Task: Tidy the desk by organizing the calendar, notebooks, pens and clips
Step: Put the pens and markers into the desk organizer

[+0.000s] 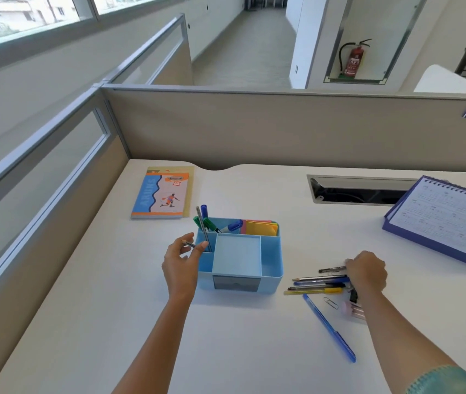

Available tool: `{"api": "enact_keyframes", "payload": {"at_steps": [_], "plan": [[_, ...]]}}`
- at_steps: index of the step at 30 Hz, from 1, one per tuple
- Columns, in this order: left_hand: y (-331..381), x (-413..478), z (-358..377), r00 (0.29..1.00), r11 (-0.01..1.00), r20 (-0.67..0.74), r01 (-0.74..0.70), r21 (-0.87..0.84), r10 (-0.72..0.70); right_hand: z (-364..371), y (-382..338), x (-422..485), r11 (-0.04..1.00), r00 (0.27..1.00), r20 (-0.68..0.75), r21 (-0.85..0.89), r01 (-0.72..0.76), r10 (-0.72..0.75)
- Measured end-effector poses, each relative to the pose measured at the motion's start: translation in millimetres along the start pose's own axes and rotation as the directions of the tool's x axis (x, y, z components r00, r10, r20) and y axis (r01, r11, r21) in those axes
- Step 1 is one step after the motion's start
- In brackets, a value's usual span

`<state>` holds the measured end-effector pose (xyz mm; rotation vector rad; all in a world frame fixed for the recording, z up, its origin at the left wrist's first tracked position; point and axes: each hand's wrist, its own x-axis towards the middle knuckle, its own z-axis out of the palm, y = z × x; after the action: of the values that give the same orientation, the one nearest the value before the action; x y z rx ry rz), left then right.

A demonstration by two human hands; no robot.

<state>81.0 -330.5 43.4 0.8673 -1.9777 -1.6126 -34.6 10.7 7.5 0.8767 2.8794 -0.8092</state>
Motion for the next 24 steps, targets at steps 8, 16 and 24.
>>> {"api": "enact_keyframes", "payload": {"at_steps": [8,16,24], "plan": [[-3,-8,-13,1.0,1.0,-0.025,-0.007,-0.022,0.006,4,-17,-4,0.98,0.997,0.053,0.185,-0.069,0.06],[17,-22,-22,0.982,0.989,-0.126,-0.147,-0.017,0.144,2,-27,-21,0.881,0.994,0.083,0.462,-0.103,0.073],[75,-47,17,0.904,0.92,0.172,-0.376,-0.11,0.391,-28,-87,-86,0.676,0.923,-0.04,0.668,0.31,-0.384]]}}
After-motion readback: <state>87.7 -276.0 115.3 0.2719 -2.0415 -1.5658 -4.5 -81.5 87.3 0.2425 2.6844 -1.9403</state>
